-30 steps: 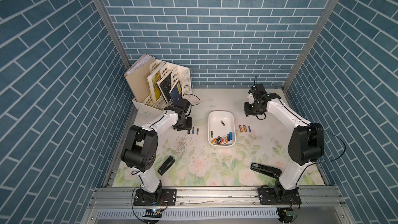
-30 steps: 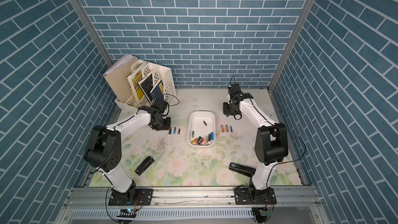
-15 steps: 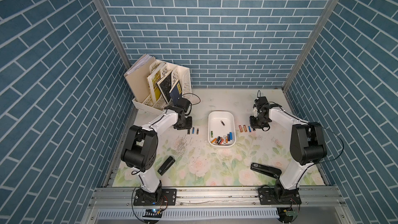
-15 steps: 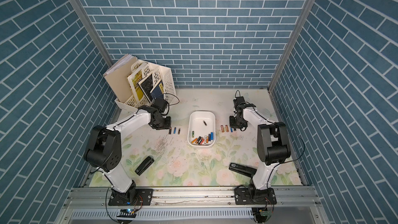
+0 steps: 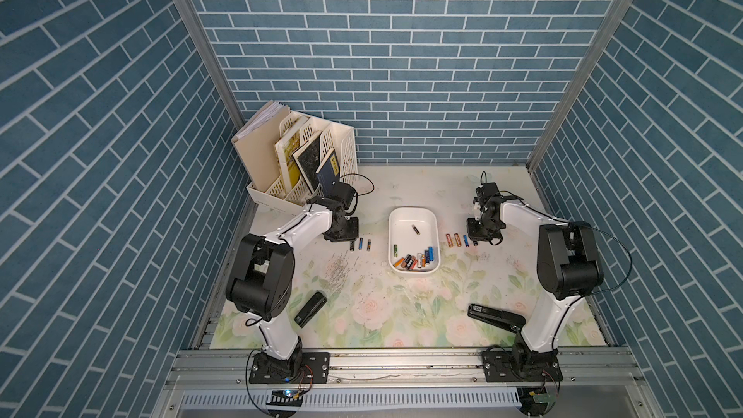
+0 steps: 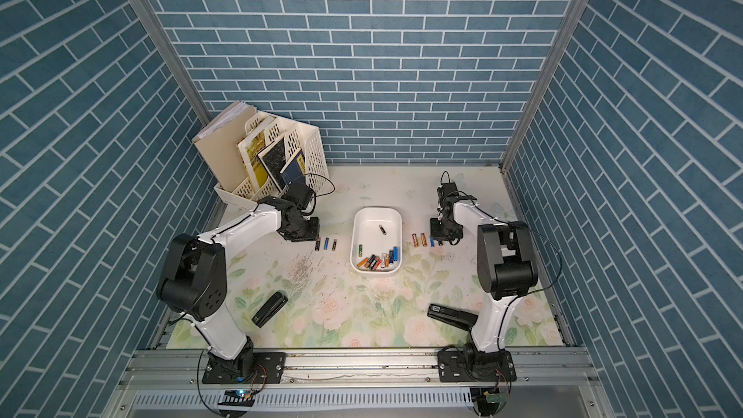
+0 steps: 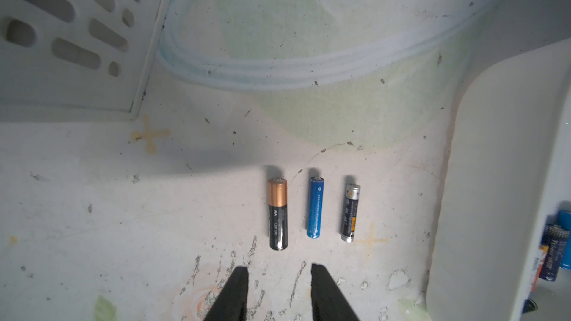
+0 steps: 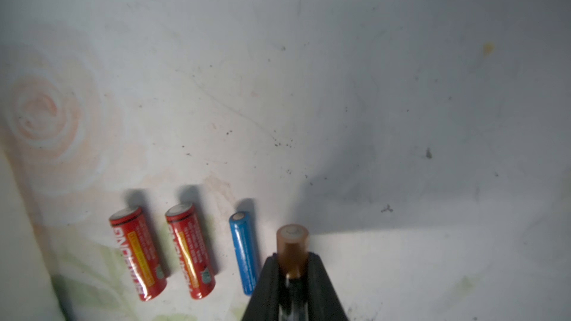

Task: Take the batteries out of the storage box
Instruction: Place the battery at the center of the board.

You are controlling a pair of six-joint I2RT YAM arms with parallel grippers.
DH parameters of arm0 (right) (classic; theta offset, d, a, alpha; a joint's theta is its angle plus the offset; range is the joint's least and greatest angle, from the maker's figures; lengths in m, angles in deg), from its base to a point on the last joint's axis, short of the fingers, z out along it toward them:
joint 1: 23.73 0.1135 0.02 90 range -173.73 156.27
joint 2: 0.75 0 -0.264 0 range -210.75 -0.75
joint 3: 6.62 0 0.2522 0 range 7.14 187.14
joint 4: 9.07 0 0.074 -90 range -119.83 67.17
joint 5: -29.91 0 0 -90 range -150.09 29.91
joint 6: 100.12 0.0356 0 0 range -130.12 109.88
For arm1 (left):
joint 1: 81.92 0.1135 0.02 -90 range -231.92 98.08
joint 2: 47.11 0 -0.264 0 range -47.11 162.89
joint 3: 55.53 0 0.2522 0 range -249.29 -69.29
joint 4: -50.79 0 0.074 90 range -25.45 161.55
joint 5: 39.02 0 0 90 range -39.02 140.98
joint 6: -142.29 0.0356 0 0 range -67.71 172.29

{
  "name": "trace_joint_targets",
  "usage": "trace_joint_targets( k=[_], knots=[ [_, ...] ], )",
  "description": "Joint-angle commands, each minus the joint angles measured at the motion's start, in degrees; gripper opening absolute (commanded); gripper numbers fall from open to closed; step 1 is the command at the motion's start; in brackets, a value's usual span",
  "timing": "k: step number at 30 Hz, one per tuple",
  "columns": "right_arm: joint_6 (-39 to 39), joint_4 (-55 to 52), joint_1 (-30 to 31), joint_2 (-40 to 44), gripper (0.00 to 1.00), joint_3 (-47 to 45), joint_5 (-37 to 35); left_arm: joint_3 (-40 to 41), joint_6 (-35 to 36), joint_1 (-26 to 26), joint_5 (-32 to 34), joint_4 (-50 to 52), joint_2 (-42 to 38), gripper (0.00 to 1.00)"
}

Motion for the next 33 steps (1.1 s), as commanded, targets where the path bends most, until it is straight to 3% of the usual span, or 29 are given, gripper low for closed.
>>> trace_joint_targets(
  k=[1,33],
  knots=[
    [-1.8,0.4,-0.4,-1.1,0.16,-0.4,-0.5,-1.0,0.3,0.1,0.0,0.9,1.1,0.39],
    [-2.4,0.8,-0.6,-3.2,0.21,-0.6,-0.4,-0.9,0.2,-0.2,0.3,1.0,1.1,0.39]
  ],
)
